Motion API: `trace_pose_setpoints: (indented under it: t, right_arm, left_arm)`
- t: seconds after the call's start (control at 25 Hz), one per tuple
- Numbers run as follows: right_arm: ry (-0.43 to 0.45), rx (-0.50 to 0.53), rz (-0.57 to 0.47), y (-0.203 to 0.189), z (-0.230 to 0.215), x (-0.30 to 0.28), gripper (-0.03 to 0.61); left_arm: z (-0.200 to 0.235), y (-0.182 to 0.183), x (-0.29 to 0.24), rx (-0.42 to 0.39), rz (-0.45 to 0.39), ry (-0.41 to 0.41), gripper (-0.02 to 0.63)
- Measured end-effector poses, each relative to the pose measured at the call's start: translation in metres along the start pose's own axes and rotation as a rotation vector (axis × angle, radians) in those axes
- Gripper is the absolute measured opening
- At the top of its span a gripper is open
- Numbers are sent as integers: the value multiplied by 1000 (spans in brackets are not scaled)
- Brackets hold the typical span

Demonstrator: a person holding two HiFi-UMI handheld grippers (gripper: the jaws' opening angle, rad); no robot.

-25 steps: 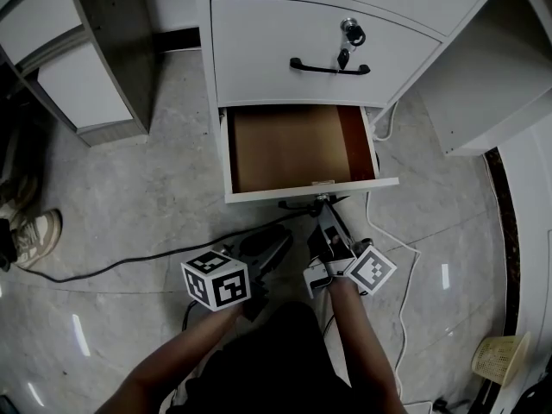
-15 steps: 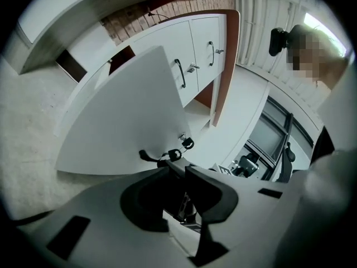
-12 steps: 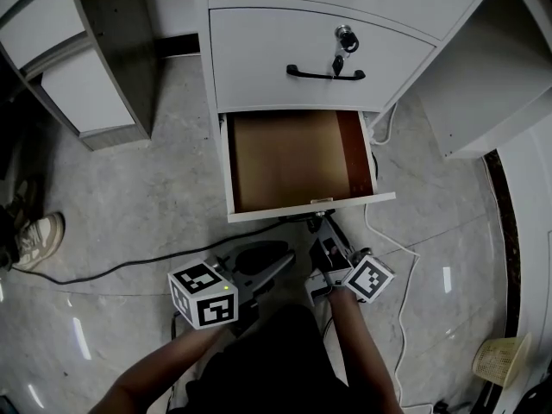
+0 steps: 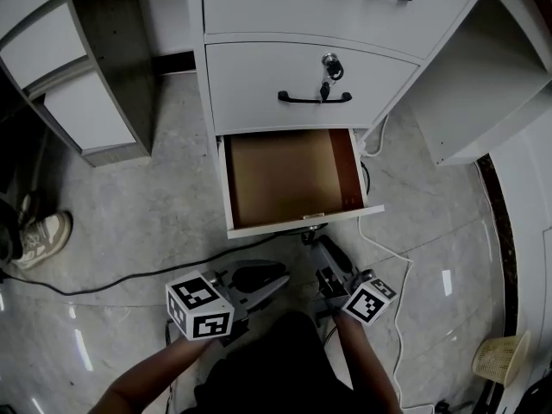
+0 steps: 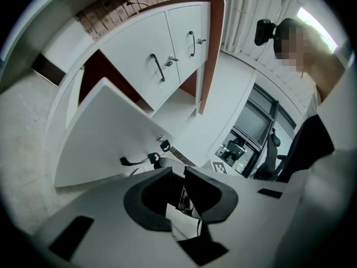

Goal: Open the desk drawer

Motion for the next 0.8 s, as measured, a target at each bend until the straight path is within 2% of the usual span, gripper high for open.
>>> trace_pose_setpoints:
  t: [0.16, 0.28, 0.36, 0.44, 0.6, 0.8]
  right_arm:
    - [121, 150, 72, 14, 31, 10, 119]
    - [181, 228, 123, 30, 54, 13, 108]
    - [187, 292, 137, 43, 66, 11, 53]
    - [177, 351, 140, 56, 76, 6, 33]
    - [162, 392, 126, 85, 91, -7, 18]
    - [170, 442, 96, 123, 113, -28, 17]
  left_arm:
    - [-18, 21, -1, -54, 51, -96, 74]
    - [-23, 39, 1, -84, 72, -127, 74]
    - [-24, 52, 2, -93, 72, -130, 74]
    - [-25, 66, 1, -103, 61, -128, 70]
    - [-32, 97, -7, -133, 29, -108, 39]
    - [-40, 137, -20, -190, 5, -53, 34]
Point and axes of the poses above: the fingertips, and each gripper's own axes: x backward along the fingers, z to its left, y out of its top, the point moved 10 cm from there along x, backward along the fingers, and after that the axes turned 1 degree about -y, right-handed, at the moved point
